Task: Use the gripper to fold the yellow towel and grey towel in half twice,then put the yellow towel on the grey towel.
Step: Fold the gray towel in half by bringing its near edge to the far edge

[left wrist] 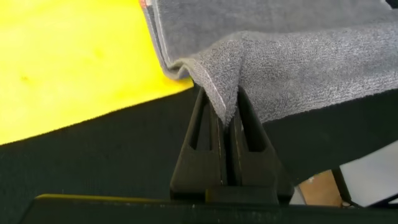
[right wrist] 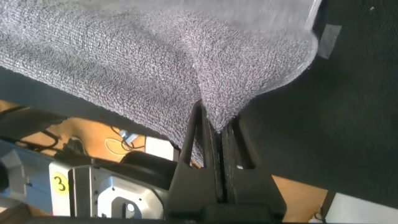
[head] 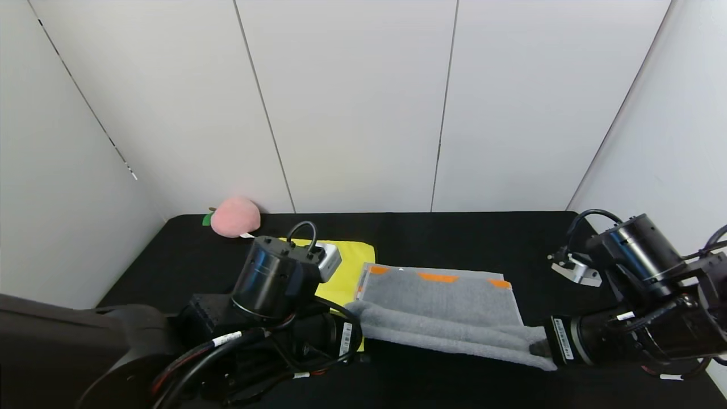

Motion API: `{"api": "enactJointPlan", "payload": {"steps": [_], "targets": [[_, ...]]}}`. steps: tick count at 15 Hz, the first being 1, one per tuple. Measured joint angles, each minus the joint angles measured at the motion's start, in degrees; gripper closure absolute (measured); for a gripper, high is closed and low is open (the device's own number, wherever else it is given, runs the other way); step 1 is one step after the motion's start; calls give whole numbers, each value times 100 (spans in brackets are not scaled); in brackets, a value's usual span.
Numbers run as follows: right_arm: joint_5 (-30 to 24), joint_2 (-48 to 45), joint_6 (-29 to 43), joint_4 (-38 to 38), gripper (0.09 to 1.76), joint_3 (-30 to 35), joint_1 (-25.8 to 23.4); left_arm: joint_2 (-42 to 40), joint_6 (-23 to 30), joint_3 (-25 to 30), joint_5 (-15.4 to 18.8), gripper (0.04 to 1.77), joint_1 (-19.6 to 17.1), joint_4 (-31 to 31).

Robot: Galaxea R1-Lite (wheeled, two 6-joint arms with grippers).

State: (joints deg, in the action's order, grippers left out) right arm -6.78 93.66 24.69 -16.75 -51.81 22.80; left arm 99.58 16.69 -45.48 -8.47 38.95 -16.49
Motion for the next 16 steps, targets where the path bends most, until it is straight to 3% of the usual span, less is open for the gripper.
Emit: {"api": "enactJointPlan", "payload": {"steps": [9, 16], "targets": [[33, 1062, -99, 290, 171, -601, -233, 1187, -172, -884, 2, 167, -345, -17], [22, 1458, -252, 455, 171, -902, -463, 1477, -276, -1334, 385, 167, -590, -26]]}}
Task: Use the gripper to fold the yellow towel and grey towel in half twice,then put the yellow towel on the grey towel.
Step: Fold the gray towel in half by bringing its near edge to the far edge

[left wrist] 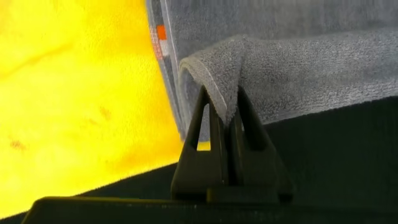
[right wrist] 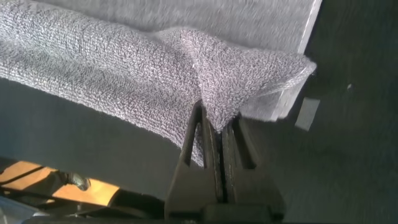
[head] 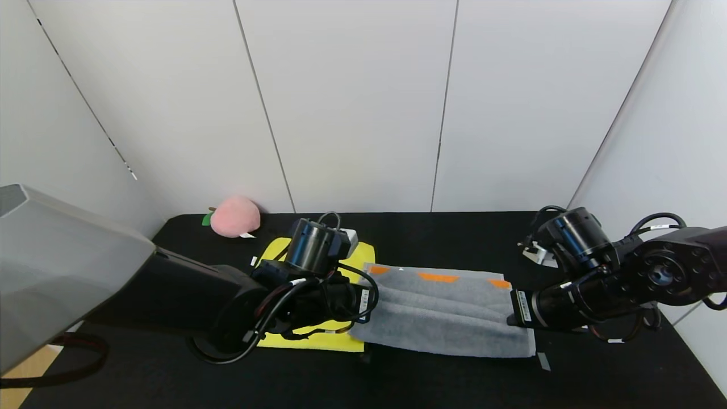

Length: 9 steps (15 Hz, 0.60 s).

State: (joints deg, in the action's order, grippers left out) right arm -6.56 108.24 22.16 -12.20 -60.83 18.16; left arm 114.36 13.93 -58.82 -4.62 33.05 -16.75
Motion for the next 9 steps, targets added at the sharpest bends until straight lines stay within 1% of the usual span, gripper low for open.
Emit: {"api": "enactJointPlan", "payload": {"steps": [4, 9], "targets": [[18, 221, 0, 2, 171, -218, -50, 234, -39, -250, -27, 167, -22, 2], [32, 472, -9, 5, 171, -588, -185, 490, -222, -592, -6, 167, -105, -2]]}}
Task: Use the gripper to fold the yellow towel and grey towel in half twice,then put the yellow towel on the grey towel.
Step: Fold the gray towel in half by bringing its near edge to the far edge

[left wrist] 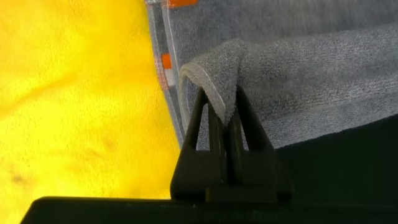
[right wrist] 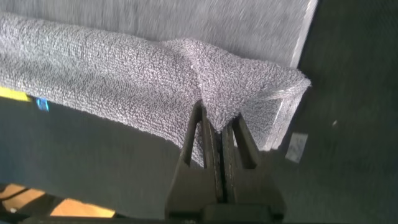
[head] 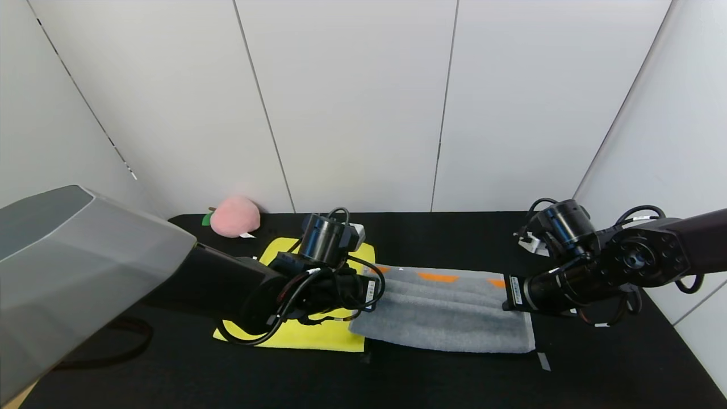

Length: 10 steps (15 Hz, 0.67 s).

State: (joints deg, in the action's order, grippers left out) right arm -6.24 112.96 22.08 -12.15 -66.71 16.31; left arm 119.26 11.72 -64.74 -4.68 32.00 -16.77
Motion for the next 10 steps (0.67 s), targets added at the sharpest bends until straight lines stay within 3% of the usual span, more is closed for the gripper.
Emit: {"api": "enactJointPlan", "payload": {"steps": [6, 8, 10], "targets": [[4, 256, -71, 4, 171, -222, -94, 199, -96, -234, 15, 167, -50, 2], [11, 311, -89, -11, 138, -252, -122, 233, -200, -240, 1, 159, -80, 0], [9, 368, -106, -2, 110, -319, -132, 265, -269, -251, 4, 127, -118, -96]]}}
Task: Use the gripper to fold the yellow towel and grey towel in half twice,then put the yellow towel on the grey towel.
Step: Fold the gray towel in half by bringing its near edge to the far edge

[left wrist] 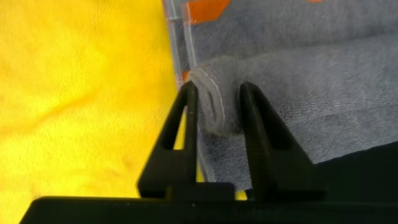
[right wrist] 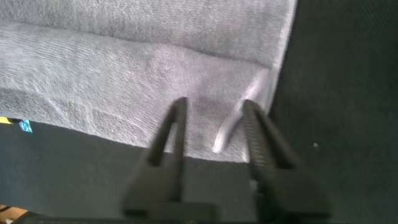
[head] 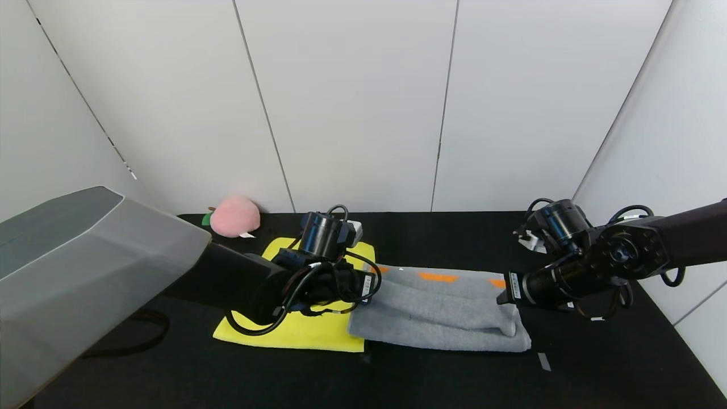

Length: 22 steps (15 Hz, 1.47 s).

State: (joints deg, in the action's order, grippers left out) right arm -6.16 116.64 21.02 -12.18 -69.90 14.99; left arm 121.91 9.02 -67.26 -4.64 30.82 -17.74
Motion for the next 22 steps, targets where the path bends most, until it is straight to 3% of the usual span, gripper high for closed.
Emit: {"api": "enactJointPlan", "payload": {"steps": [3, 8, 14, 22], "targets": [[0, 98, -2, 2, 80, -145, -30, 69, 0, -63, 2, 87, -61, -100], [0, 15, 0, -9, 49, -157, -33, 74, 0, -77, -39, 51, -130, -115], [-20, -689, 24, -68, 30, 52, 228, -283, 44, 34, -50, 29, -119, -43], [-312, -1306, 418, -106, 20, 527, 1028, -1181, 345, 568, -30, 17, -148, -101]]}}
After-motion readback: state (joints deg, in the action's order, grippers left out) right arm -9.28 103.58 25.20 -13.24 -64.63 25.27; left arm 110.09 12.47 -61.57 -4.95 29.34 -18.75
